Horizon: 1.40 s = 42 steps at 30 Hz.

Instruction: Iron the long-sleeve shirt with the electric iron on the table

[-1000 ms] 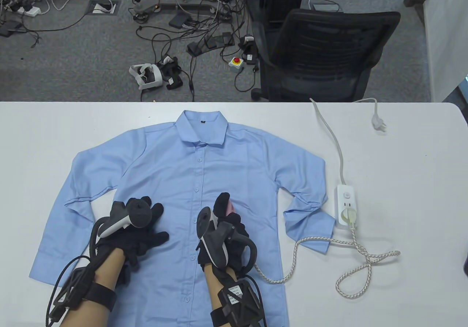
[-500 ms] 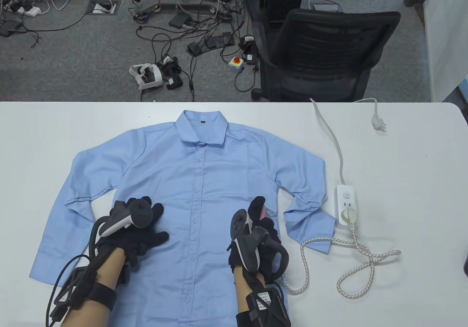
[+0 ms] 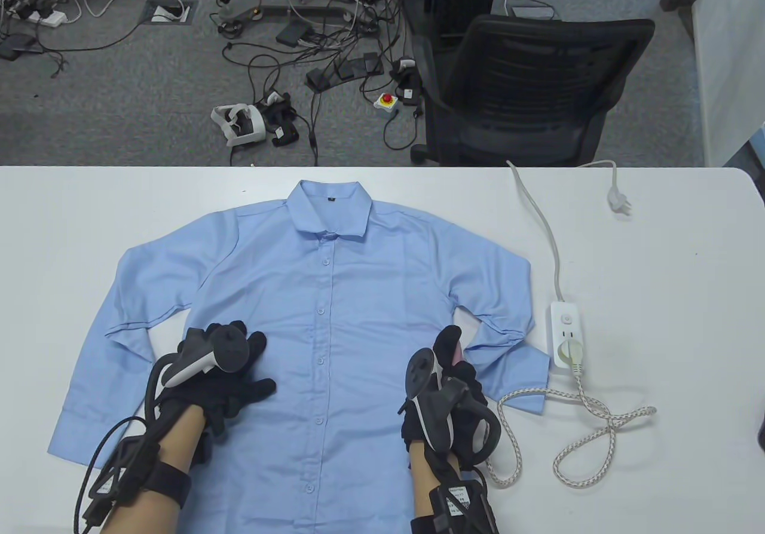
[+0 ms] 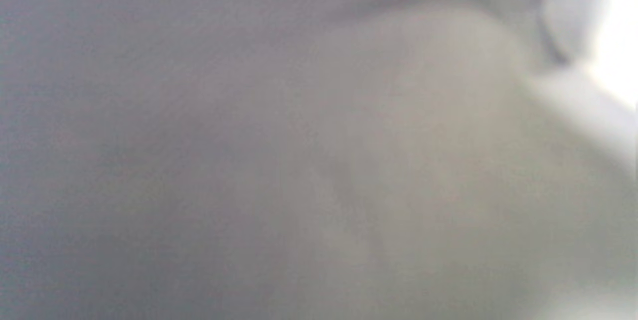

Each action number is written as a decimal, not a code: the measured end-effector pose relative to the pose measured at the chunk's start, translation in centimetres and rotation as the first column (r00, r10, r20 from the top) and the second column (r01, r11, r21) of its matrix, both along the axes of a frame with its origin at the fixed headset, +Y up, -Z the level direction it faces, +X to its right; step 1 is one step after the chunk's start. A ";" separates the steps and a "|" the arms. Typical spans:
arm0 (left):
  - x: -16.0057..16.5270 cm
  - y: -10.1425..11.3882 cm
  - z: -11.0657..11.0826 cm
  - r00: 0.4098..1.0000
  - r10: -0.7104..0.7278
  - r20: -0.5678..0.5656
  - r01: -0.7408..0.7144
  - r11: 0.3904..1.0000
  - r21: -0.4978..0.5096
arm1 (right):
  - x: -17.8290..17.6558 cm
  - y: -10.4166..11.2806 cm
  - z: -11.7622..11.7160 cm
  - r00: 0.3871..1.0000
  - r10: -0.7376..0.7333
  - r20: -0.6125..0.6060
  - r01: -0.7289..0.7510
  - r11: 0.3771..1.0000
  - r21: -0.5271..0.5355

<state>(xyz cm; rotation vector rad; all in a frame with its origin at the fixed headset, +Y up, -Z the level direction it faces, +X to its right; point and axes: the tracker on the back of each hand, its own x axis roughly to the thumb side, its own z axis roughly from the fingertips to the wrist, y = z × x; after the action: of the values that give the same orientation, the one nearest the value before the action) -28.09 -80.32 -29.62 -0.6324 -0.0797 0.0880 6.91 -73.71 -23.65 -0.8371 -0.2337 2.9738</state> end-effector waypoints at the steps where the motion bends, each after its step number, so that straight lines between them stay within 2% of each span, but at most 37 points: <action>1: 0.0 0.0 0.0 1.000 0.002 -0.001 -0.002 1.000 0.000 | 0.0 0.1 0.0 1.000 0.003 0.000 -0.003 1.000 -0.002; 10: -0.1 0.0 0.0 1.000 0.009 0.000 -0.009 1.000 -0.002 | -0.3 0.2 0.0 0.999 0.039 -0.011 -0.039 0.999 -0.022; 16: 0.1 0.2 -0.1 1.000 0.005 -0.003 -0.005 1.000 -0.025 | 0.1 0.6 -0.2 0.998 -0.049 -0.044 0.047 0.997 -0.059; 18: 0.4 0.5 -0.1 1.000 -0.014 0.015 0.014 1.000 -0.021 | -0.2 0.9 -0.2 0.997 -0.057 -0.060 0.055 0.998 -0.031; 20: 0.6 0.8 0.0 1.000 0.017 0.022 -0.017 1.000 -0.014 | -1.6 1.6 0.2 0.990 -0.093 -0.103 0.095 0.995 0.008; 23: 1.4 1.3 0.1 0.998 0.056 0.040 -0.056 0.998 -0.018 | -4.2 2.8 0.8 0.975 -0.152 -0.162 0.154 0.988 -0.003; 25: 1.9 1.4 0.2 0.998 0.019 0.065 -0.019 1.000 -0.004 | -6.4 3.3 1.5 0.960 -0.213 -0.180 0.212 0.977 -0.024; 28: 2.2 1.0 0.5 0.995 -0.042 0.087 0.047 0.997 -0.064 | -9.5 3.1 2.6 0.945 -0.252 -0.209 0.241 0.968 -0.076; 33: 2.4 1.4 0.8 0.993 -0.053 0.108 0.061 0.996 -0.068 | -12.8 1.4 3.4 0.950 -0.208 -0.232 0.181 0.974 -0.133; 36: 3.3 1.7 1.0 0.991 0.031 0.128 -0.022 0.997 -0.073 | -13.7 0.8 3.8 0.966 -0.077 -0.248 0.060 0.995 -0.074; 40: 4.8 1.2 1.4 0.979 -0.038 0.198 0.058 0.994 -0.094 | -13.7 0.5 4.0 0.973 0.000 -0.230 -0.016 0.997 -0.069; 42: 5.6 1.6 1.7 0.974 -0.063 0.219 0.078 0.995 -0.061 | -13.7 0.5 4.0 0.973 -0.005 -0.232 -0.012 0.997 -0.071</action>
<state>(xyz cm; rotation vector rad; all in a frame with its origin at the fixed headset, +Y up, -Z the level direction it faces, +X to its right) -22.51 -78.75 -27.96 -0.7123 -0.2665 -0.0479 -6.80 -73.25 -19.61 -0.4856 -0.1188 3.0636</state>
